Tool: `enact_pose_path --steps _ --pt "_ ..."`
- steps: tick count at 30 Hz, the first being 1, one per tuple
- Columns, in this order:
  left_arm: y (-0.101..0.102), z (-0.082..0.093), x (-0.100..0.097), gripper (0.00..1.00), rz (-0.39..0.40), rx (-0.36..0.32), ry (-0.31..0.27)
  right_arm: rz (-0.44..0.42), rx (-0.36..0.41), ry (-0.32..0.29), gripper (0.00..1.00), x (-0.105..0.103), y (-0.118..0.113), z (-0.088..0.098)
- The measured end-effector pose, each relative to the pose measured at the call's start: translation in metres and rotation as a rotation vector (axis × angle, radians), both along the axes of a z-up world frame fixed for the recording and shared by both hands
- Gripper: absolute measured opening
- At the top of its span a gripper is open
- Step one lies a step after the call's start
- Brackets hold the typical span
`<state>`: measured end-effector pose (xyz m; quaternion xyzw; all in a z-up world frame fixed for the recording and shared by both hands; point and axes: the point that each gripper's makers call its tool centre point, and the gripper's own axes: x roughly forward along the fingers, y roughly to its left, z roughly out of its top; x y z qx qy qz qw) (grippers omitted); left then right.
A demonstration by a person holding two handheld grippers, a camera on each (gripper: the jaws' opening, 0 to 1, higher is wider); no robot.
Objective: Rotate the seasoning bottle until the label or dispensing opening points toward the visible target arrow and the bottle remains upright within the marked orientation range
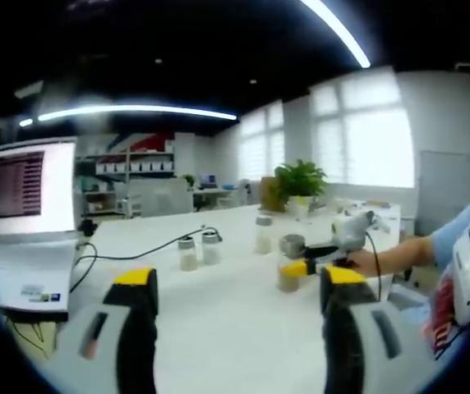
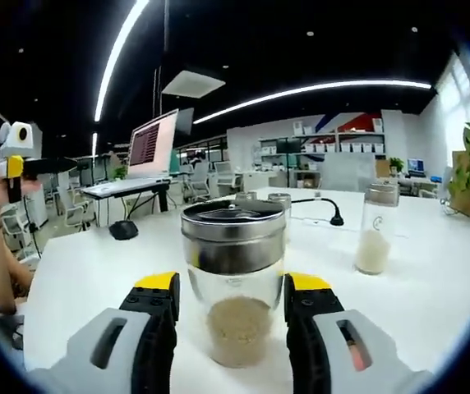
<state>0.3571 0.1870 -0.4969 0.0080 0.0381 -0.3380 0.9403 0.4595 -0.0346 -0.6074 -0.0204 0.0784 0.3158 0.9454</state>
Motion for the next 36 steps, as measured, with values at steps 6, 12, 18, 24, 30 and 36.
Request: enact_pose_path --steps 6,12,18,24,30,36 --pt "0.001 0.001 -0.001 0.86 0.005 -0.005 -0.002 0.098 -0.04 -0.076 0.69 -0.008 -0.015 0.015" --pt "0.003 0.001 -0.001 0.86 0.018 -0.01 -0.002 -0.045 -0.003 0.054 0.75 -0.018 -0.041 0.002" --pt "0.006 0.001 -0.002 0.86 0.023 -0.016 0.002 -0.154 0.095 0.021 0.71 -0.023 -0.035 0.014" --pt "0.012 0.004 -0.003 0.86 0.041 -0.028 -0.007 -0.319 0.093 0.082 0.81 -0.033 -0.015 -0.003" --pt "0.012 0.003 -0.003 0.86 0.035 -0.031 0.003 -0.419 0.12 0.037 0.74 -0.022 -0.004 -0.001" --pt "0.013 0.001 0.001 0.85 0.037 -0.041 0.014 -0.522 0.115 -0.005 0.78 -0.008 -0.005 0.002"
